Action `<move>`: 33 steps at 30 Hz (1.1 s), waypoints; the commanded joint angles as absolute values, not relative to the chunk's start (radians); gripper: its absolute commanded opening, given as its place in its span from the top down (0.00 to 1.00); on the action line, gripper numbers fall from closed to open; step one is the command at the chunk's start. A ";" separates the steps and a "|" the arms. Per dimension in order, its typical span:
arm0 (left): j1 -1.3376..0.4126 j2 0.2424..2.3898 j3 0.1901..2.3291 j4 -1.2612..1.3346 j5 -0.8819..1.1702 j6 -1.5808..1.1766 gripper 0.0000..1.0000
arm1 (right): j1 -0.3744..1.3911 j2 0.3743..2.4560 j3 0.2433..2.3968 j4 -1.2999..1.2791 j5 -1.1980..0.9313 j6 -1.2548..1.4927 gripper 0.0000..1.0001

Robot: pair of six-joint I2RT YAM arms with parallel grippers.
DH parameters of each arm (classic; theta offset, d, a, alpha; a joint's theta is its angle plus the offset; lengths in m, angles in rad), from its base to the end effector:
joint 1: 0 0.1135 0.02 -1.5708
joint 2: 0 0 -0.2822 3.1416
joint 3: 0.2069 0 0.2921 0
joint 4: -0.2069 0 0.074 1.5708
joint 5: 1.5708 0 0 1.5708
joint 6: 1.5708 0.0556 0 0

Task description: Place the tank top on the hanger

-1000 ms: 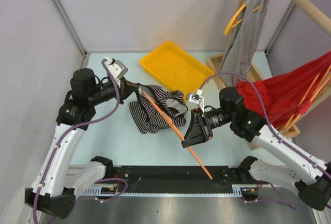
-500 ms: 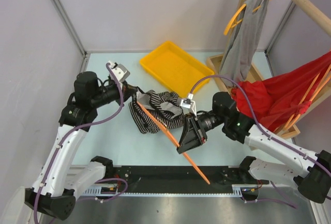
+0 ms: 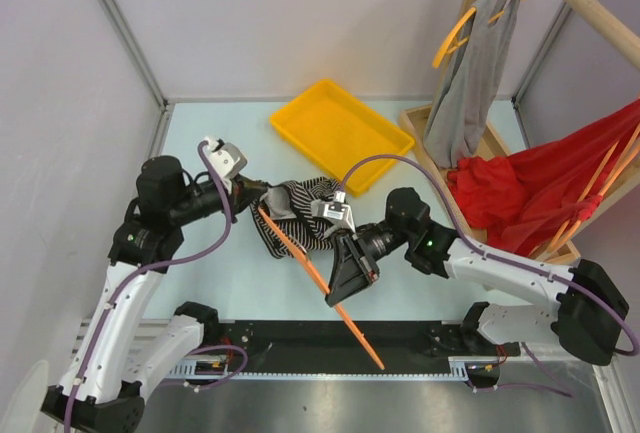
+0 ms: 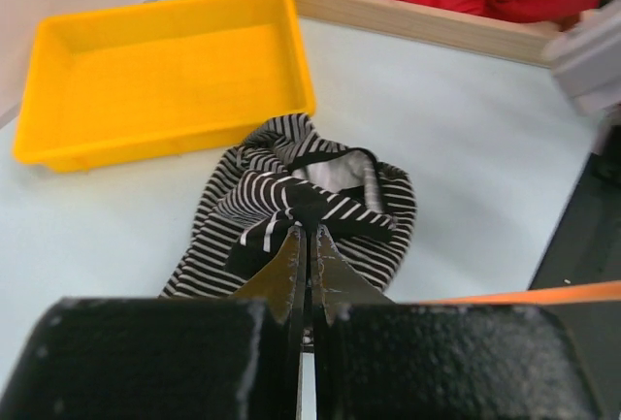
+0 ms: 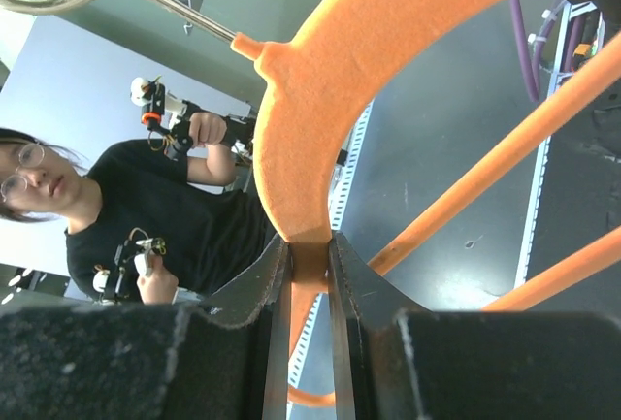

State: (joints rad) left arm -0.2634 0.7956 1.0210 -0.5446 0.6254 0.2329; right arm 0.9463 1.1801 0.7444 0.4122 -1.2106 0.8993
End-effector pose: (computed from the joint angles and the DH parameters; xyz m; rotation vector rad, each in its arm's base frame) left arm 0.1854 -0.0837 0.4001 0.8606 1.6623 -0.6093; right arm 0.1277 0.2662 0.3060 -1.2741 1.7929 2.1803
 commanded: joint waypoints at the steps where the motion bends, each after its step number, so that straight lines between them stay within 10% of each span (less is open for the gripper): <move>1: -0.258 0.770 1.037 -0.537 0.824 0.192 1.00 | 0.948 1.210 0.767 0.508 -1.249 0.888 0.88; 11: -0.258 0.729 1.049 -0.597 0.871 0.189 1.00 | 0.764 1.158 0.880 0.149 -1.230 0.608 0.90; 33: -0.295 0.856 1.148 -0.568 0.975 0.202 1.00 | 0.805 1.221 0.864 0.414 -1.281 0.742 0.91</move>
State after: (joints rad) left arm -0.2783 0.8886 1.1461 -0.5900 0.8799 0.1932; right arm 0.8265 1.2346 0.8448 0.3077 -1.2446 0.7162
